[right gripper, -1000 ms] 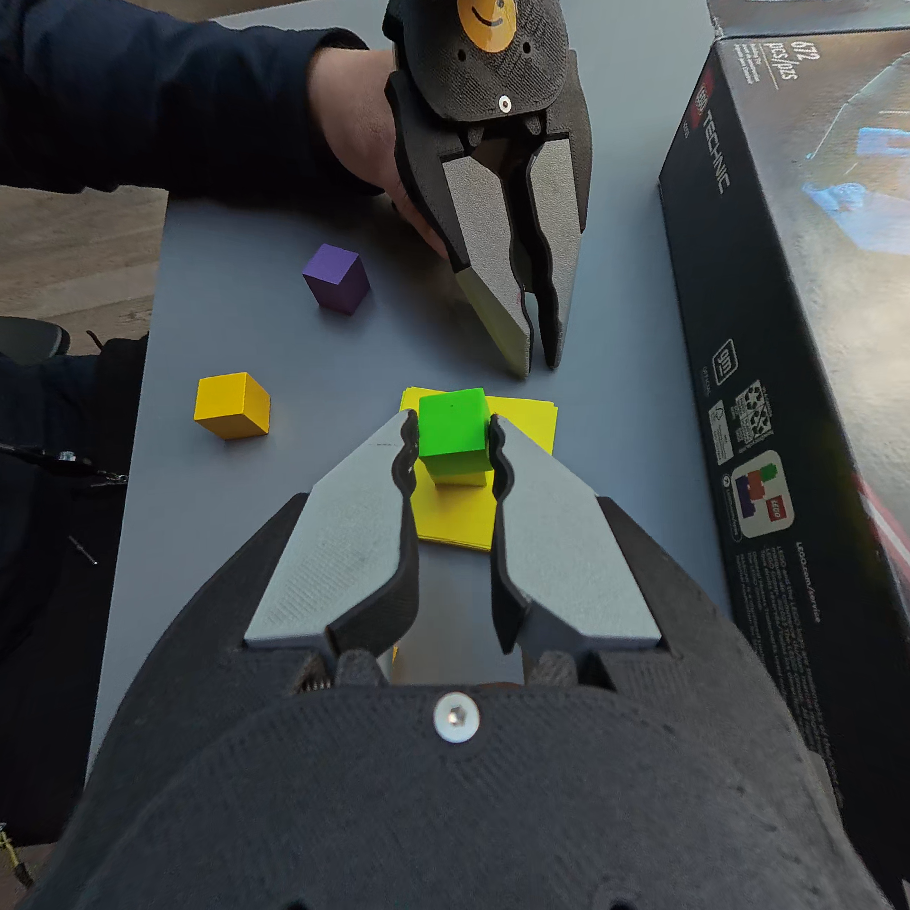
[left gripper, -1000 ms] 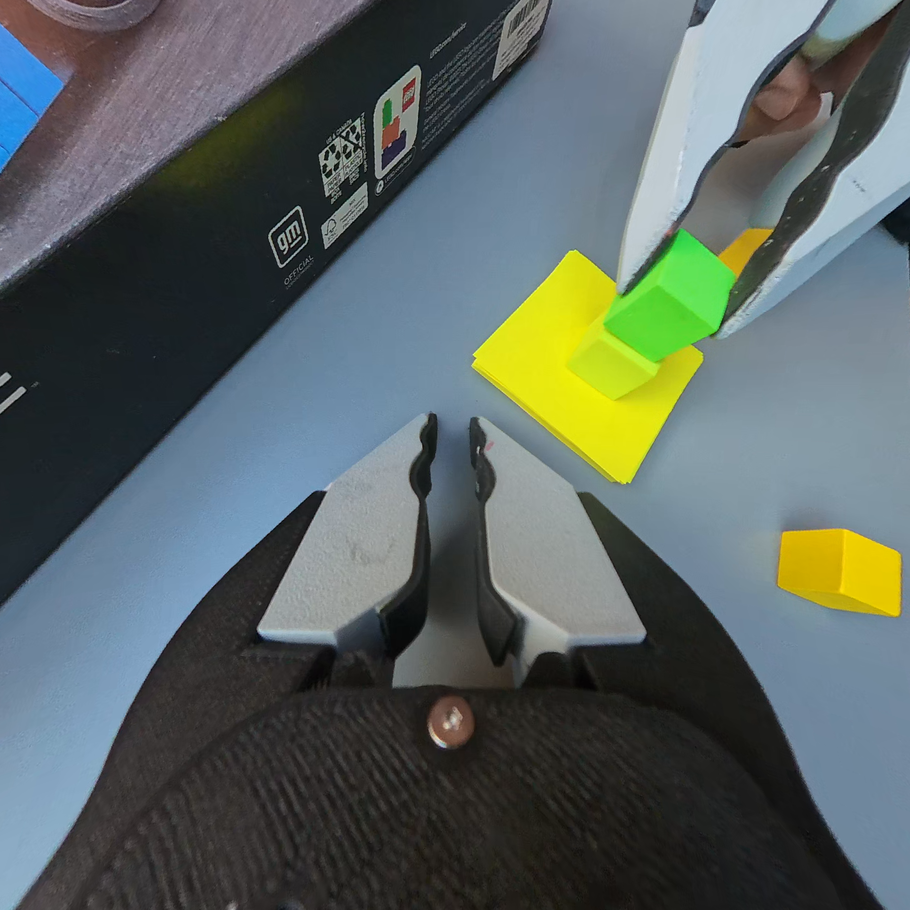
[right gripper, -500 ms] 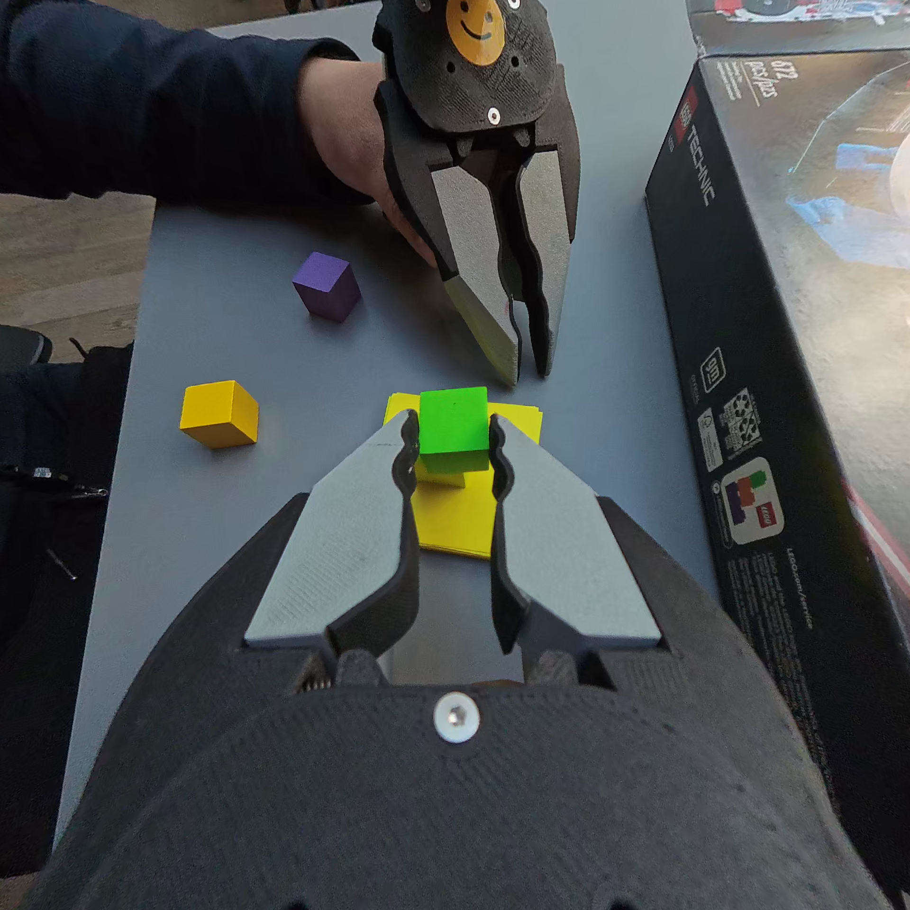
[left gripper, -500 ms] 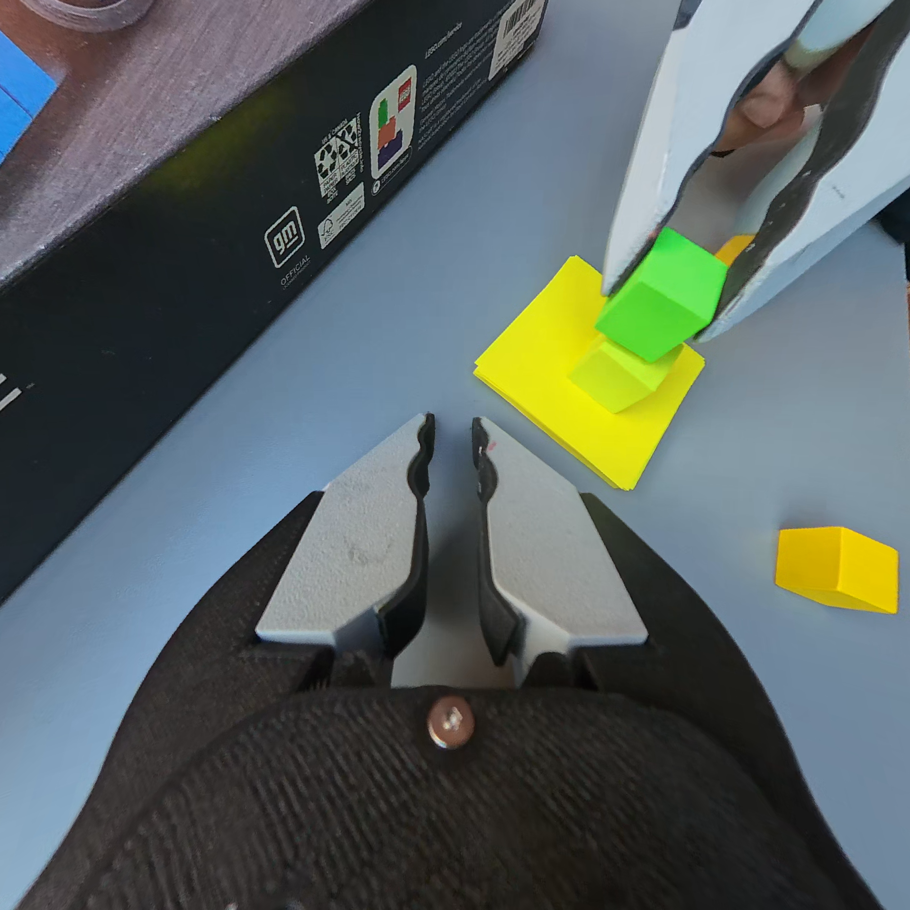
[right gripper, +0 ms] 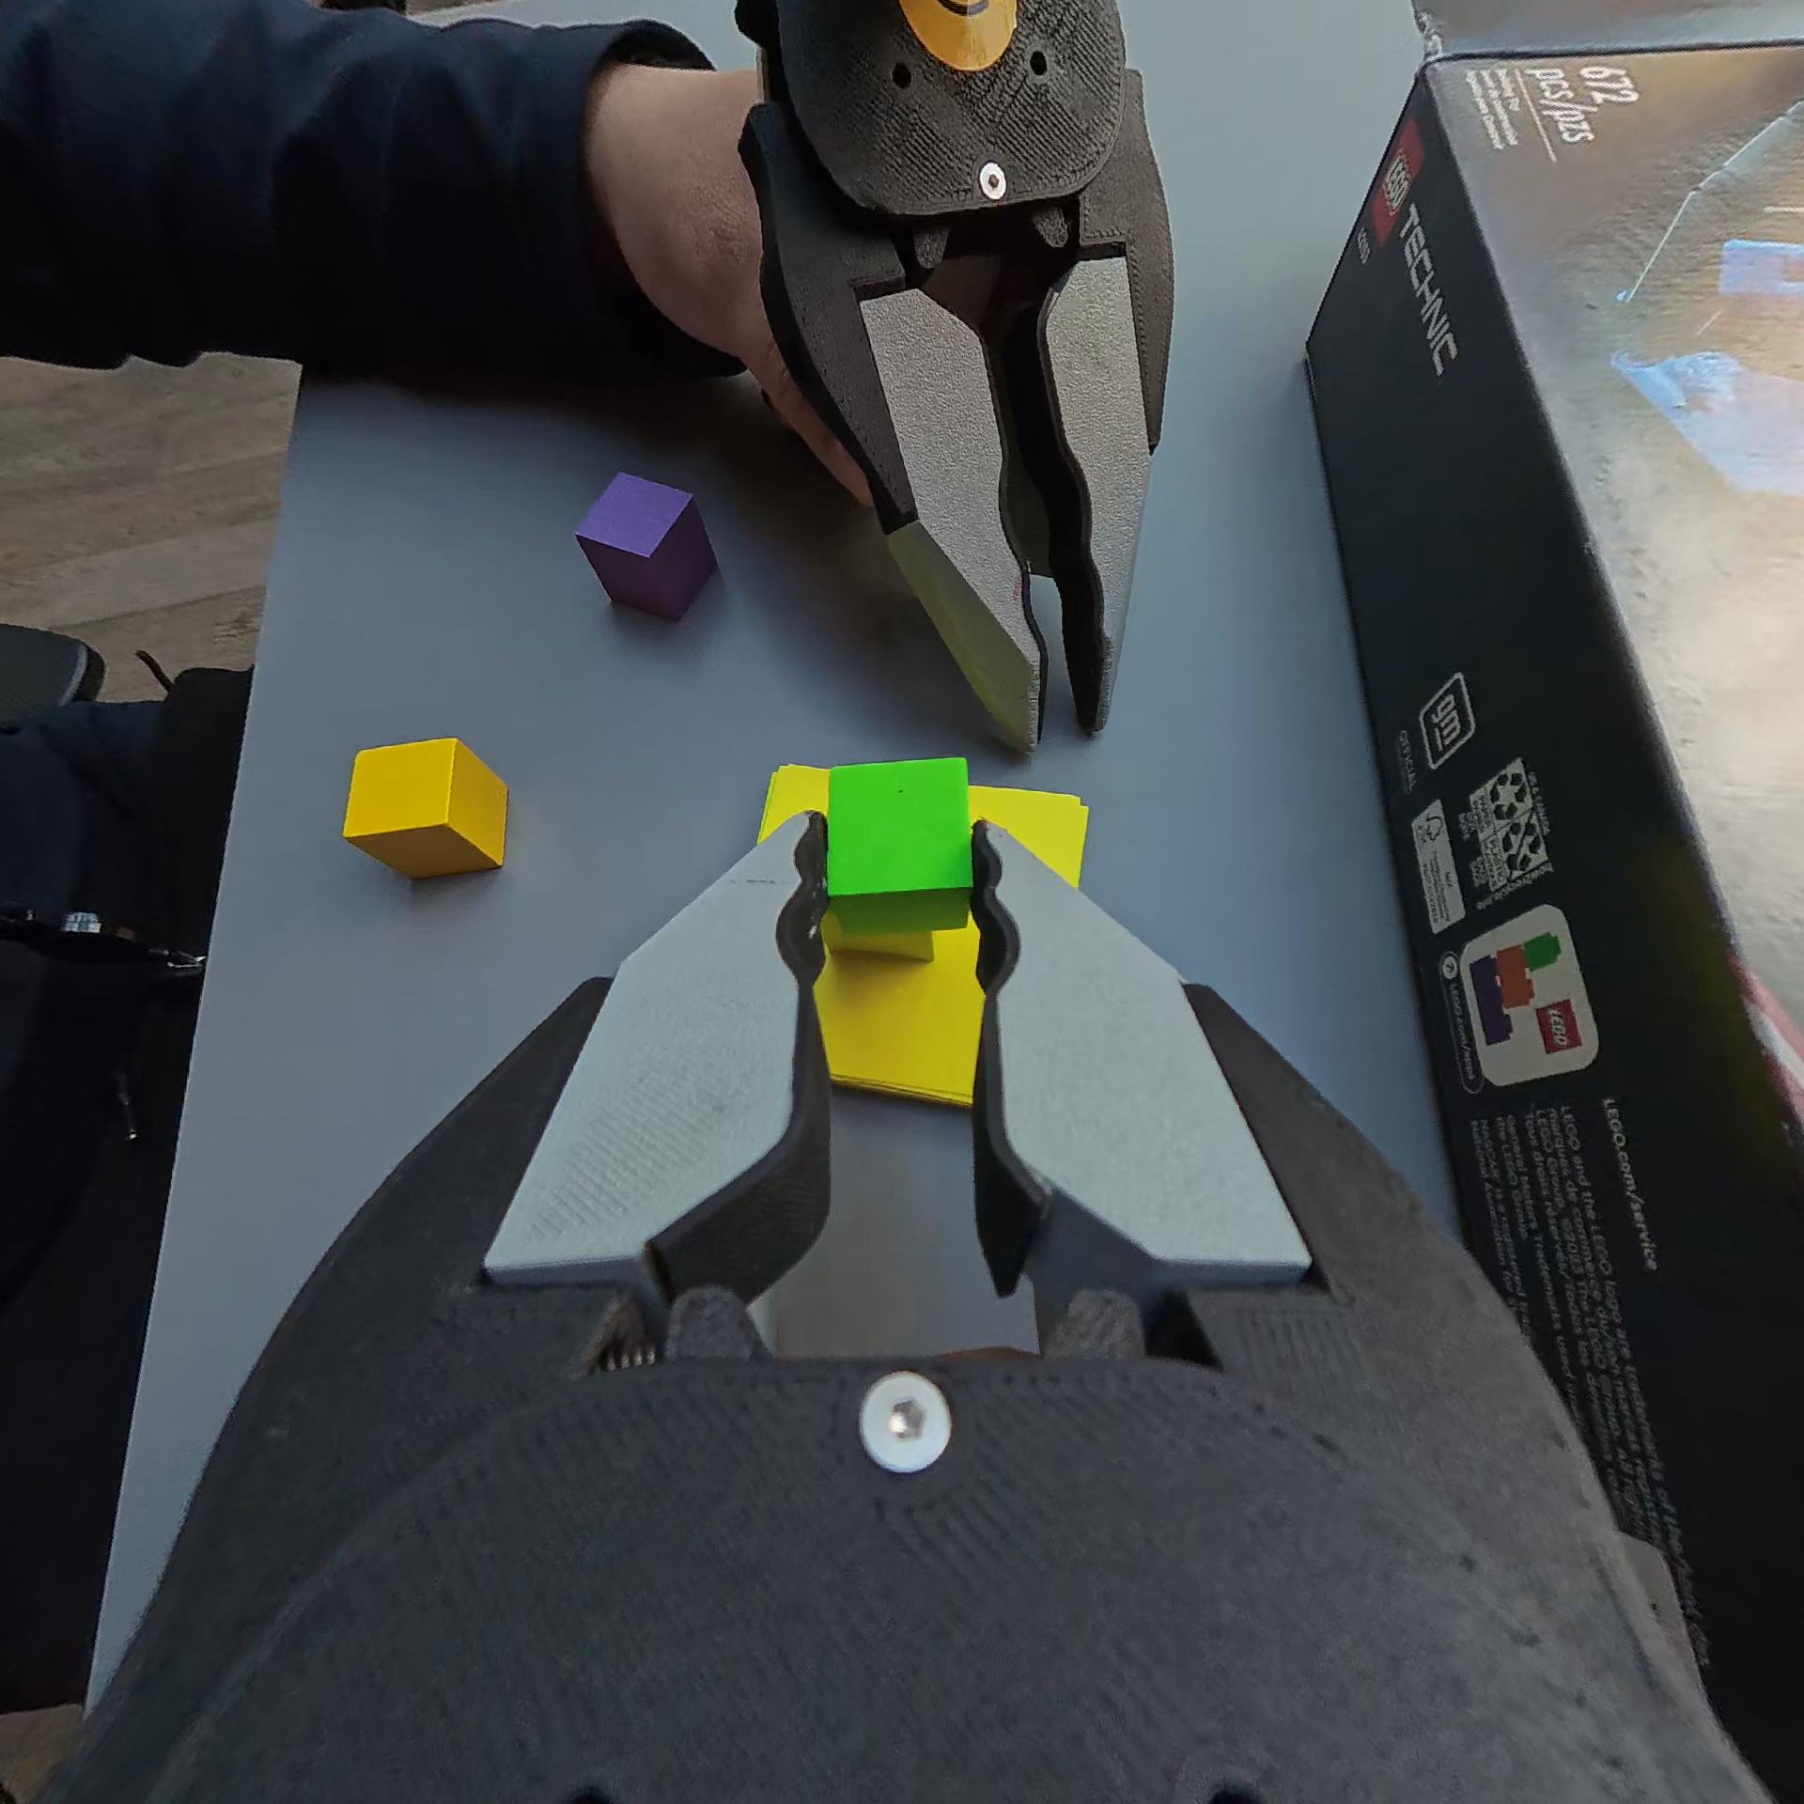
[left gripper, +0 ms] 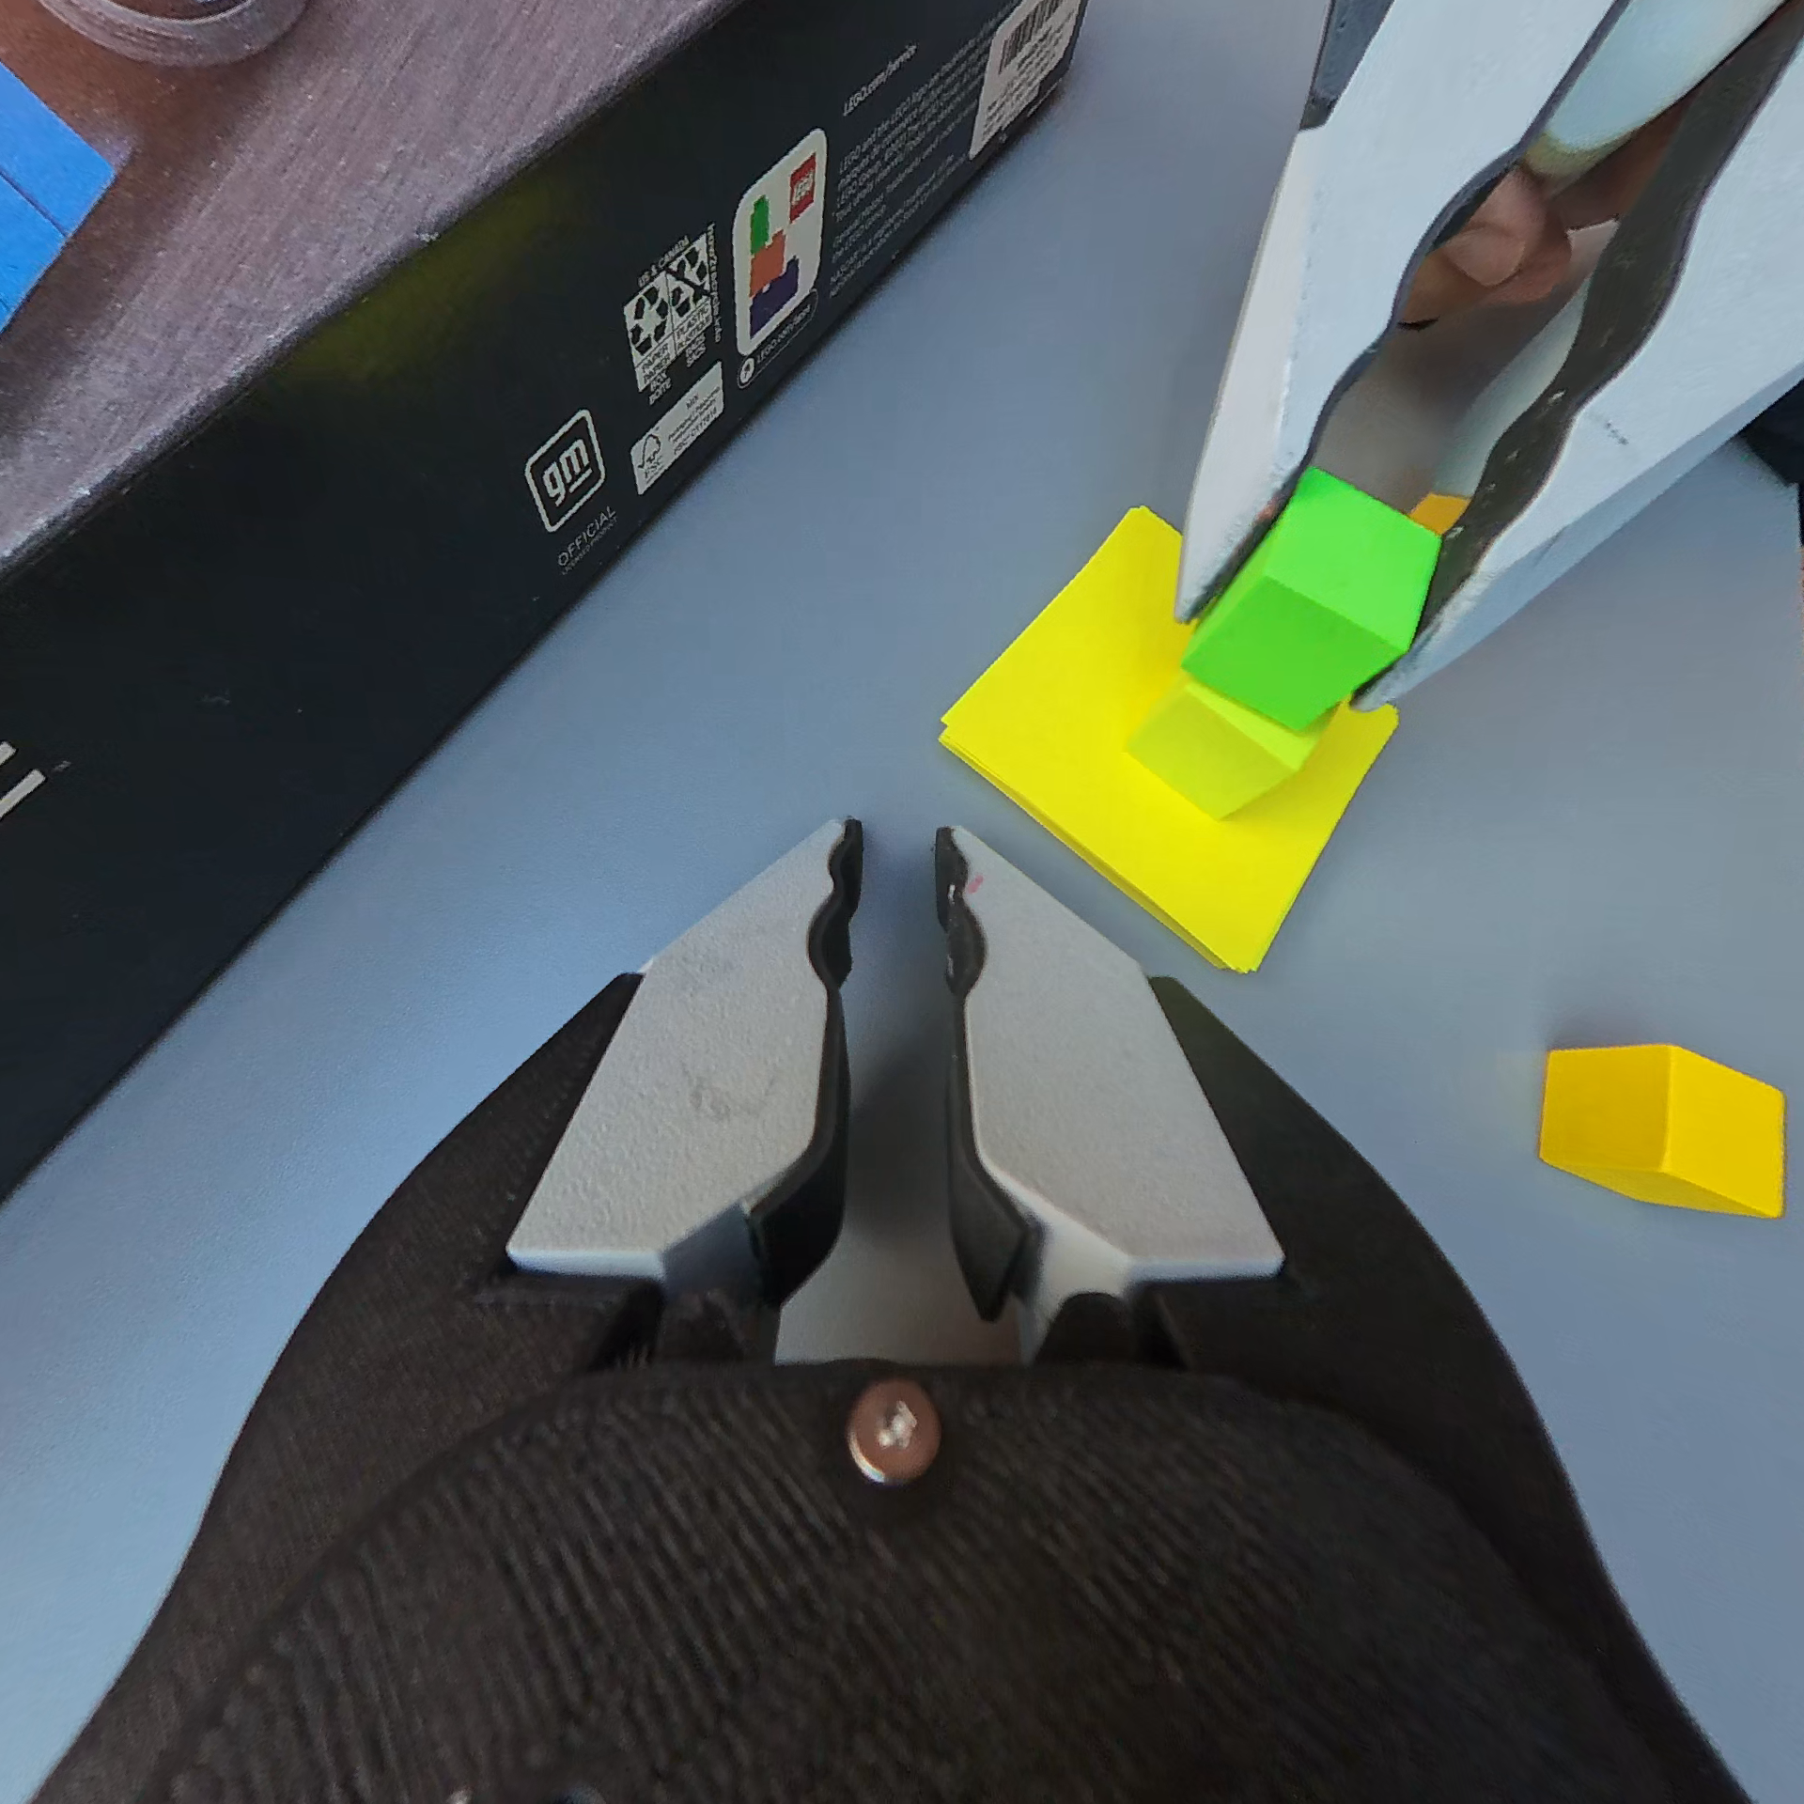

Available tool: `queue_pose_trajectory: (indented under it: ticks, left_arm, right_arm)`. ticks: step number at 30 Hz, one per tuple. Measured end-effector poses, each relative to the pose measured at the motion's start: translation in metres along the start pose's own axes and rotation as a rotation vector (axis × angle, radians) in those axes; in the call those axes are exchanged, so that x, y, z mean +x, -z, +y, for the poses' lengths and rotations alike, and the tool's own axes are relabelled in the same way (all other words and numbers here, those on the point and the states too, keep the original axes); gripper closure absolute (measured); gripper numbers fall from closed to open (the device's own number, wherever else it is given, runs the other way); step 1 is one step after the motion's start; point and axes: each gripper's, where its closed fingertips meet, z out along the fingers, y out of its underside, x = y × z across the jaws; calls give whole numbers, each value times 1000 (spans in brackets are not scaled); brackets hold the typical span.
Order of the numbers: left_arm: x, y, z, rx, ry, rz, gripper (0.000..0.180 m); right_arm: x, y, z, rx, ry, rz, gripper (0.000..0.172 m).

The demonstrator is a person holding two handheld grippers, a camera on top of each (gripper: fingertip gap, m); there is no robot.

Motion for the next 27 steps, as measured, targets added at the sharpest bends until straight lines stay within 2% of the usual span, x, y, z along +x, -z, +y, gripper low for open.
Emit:
queue_pose_trajectory:
  ticks: [5,10,18,27]
  left_arm:
    - [0,0,0,0,0,0,168]
    - [0,0,0,0,1,0,168]
    - [0,0,0,0,1,0,168]
    - [0,0,0,0,1,0,168]
  right_arm:
    - [-1,6,-9,56,-11,-16,145]
    - [0,0,0,2,-3,-6,145]
    - [0,0,2,5,-22,-23,146]
    - [3,10,-13,89,-23,-4,145]
